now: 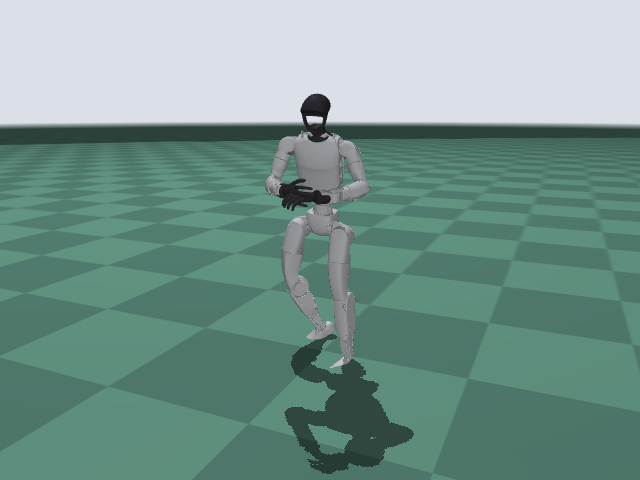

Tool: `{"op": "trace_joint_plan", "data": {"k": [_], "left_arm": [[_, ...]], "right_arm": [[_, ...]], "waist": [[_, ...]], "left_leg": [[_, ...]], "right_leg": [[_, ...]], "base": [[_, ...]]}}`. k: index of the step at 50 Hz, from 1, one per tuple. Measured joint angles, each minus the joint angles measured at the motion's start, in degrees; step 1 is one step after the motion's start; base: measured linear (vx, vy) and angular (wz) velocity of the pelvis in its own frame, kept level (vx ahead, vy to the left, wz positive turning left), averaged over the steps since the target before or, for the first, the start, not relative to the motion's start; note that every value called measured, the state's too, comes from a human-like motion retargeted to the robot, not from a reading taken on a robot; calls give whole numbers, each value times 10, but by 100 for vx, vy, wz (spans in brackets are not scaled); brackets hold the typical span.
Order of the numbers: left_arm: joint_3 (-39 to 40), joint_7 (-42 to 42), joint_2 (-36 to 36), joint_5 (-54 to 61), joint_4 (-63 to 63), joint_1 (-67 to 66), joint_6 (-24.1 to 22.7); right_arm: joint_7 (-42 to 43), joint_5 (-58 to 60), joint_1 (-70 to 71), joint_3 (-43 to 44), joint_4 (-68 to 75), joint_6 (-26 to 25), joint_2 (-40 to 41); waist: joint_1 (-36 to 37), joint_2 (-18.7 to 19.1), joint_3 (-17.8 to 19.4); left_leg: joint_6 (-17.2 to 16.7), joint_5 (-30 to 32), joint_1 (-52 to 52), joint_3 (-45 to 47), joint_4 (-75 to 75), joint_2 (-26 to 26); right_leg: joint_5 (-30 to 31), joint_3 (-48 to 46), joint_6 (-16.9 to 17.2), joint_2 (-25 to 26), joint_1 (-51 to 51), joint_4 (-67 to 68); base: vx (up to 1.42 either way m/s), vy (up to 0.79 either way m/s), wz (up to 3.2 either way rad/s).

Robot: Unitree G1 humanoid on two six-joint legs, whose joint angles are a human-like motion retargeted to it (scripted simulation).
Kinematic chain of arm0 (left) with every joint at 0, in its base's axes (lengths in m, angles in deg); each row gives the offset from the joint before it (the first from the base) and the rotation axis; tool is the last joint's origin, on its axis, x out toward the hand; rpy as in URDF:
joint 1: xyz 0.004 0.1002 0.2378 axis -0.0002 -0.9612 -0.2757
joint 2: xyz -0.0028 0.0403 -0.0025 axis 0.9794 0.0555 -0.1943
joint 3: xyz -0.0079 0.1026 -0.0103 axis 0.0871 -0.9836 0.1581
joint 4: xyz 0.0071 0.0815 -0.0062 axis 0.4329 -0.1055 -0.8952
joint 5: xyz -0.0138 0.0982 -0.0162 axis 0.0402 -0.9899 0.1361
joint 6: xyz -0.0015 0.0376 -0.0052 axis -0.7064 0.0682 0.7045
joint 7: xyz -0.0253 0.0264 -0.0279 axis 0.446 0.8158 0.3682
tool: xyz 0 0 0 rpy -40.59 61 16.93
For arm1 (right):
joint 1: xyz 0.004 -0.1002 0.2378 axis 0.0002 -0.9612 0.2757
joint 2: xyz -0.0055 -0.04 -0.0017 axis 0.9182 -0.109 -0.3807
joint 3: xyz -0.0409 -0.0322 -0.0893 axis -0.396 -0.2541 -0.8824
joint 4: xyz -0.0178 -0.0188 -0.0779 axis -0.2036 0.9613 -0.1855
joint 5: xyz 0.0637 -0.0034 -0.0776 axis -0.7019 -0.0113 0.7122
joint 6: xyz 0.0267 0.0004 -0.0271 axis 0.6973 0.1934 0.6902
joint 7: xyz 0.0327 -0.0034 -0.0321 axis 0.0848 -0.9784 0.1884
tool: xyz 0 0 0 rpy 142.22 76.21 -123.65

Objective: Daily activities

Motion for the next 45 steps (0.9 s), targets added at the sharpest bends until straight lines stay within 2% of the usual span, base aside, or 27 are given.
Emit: {"op": "trace_joint_plan", "data": {"k": [12,22,30,45], "left_arm": [[7,-42,12,-16,11,-17,1],[44,-24,14,4,23,-33,13],[59,-15,32,-26,27,-55,18],[35,-108,46,-87,16,-58,26]], "right_arm": [[-86,-26,-31,-22,54,-33,14],[-105,-51,-32,-19,61,-37,10],[-117,-54,-32,-26,62,-39,-1],[-161,-15,-12,-36,64,-54,5]], "waist": [[-6,23,-3],[-6,33,2],[-9,38,9],[-21,32,13]], "left_leg": [[-11,6,12,-13,-16,3],[-16,13,24,-21,-30,0],[-20,22,30,-31,-47,-3],[-26,36,35,-52,-65,-11]], "right_leg": [[29,-9,-8,4,14,5],[56,-8,-15,-1,19,21],[82,-8,-18,-6,18,34],[119,-5,-29,-17,14,61]], "base": [[2,0,21],[1,2,20],[1,2,23],[1,0,22]]}}
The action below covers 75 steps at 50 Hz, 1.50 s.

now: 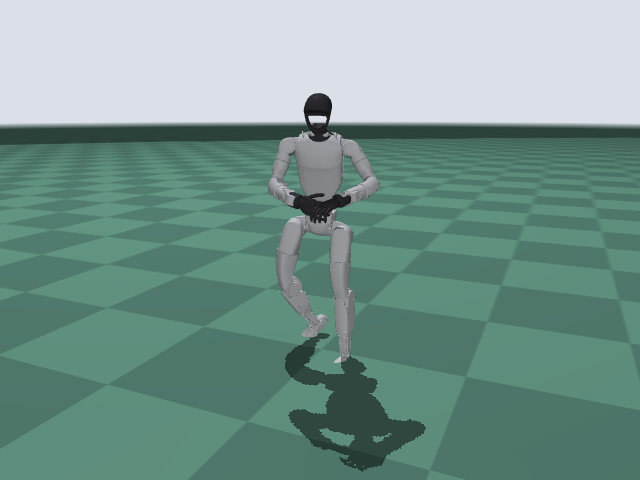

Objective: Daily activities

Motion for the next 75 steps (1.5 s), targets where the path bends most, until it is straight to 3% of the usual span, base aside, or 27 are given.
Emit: {"op": "trace_joint_plan", "data": {"k": [17,27,39,62,75], "left_arm": [[34,34,-19,-62,21,24,31],[-7,30,-12,-138,7,47,24],[-19,28,-27,-133,-2,47,25],[-37,5,14,-170,-23,54,34],[-54,50,42,-211,-18,34,27]], "right_arm": [[76,27,-46,63,-78,21,-11],[72,43,-17,11,-48,18,13],[75,31,-33,20,-44,23,14],[89,88,-74,17,13,18,8],[141,108,-88,17,38,34,3]], "waist": [[-10,5,8],[0,-10,11],[5,-17,17],[-1,-6,23],[-3,-9,27]], "left_leg": [[-6,7,-4,-36,-5,-10],[-6,2,4,-48,8,-25],[-5,8,12,-65,3,-41],[-6,33,42,-96,-30,-61],[-6,40,48,-120,-33,-85]], "right_leg": [[39,-15,10,-2,8,14],[73,12,23,-13,9,36],[120,38,46,-20,6,51],[201,77,90,-22,11,60],[215,87,101,-25,14,77]], "base": [[1,0,29],[0,2,21],[0,3,24],[1,3,23],[2,1,27]]}}
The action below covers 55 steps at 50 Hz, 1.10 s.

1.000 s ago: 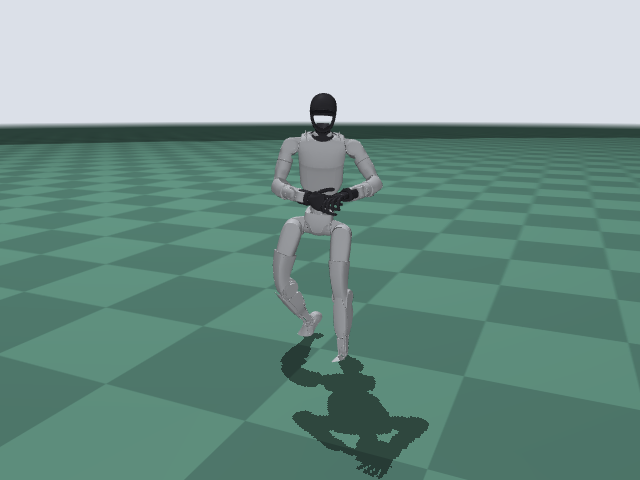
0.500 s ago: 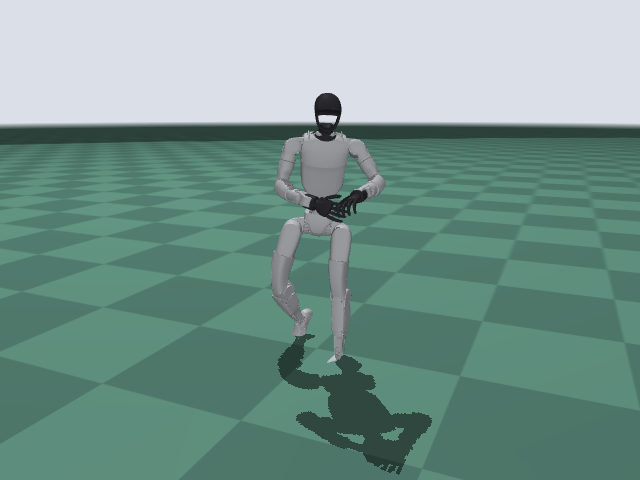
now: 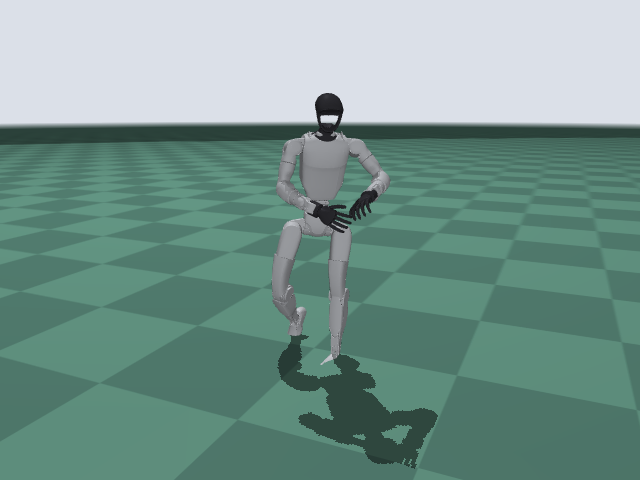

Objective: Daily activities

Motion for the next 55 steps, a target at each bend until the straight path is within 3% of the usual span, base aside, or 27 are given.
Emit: {"op": "trace_joint_plan", "data": {"k": [15,55], "left_arm": [[-26,74,6,-36,0,-11,-19],[-41,244,-34,7,-65,-43,-24]], "right_arm": [[64,11,-14,-11,12,30,-11],[187,29,-31,-44,58,74,-13]], "waist": [[-3,-17,3],[-5,-40,9]], "left_leg": [[0,6,6,-18,0,-29],[0,12,20,-50,0,-67]], "right_leg": [[0,24,28,-5,-5,35],[0,46,67,0,-1,72]], "base": [[1,1,21],[0,0,0]]}}
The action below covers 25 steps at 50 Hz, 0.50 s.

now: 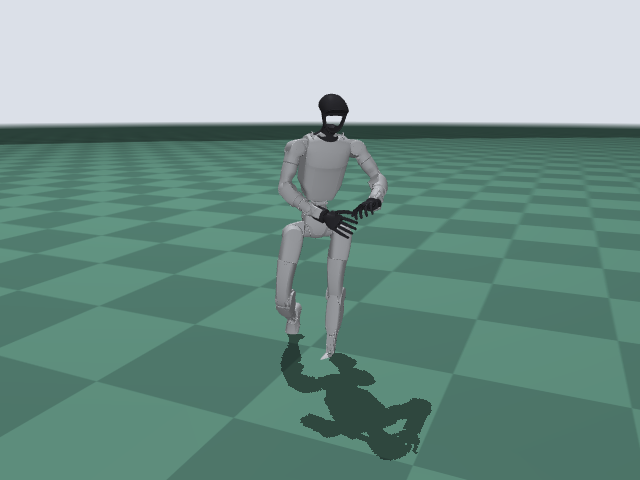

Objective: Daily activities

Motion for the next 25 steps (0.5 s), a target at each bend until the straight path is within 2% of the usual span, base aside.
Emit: {"op": "trace_joint_plan", "data": {"k": [25], "left_arm": [[-63,-7,25,-15,-97,21,5]], "right_arm": [[-10,-4,-30,-11,-2,5,-11]], "waist": [[4,-7,-8]], "left_leg": [[0,7,11,-21,0,-20]], "right_leg": [[0,6,19,2,8,15]], "base": [[0,0,0]]}}
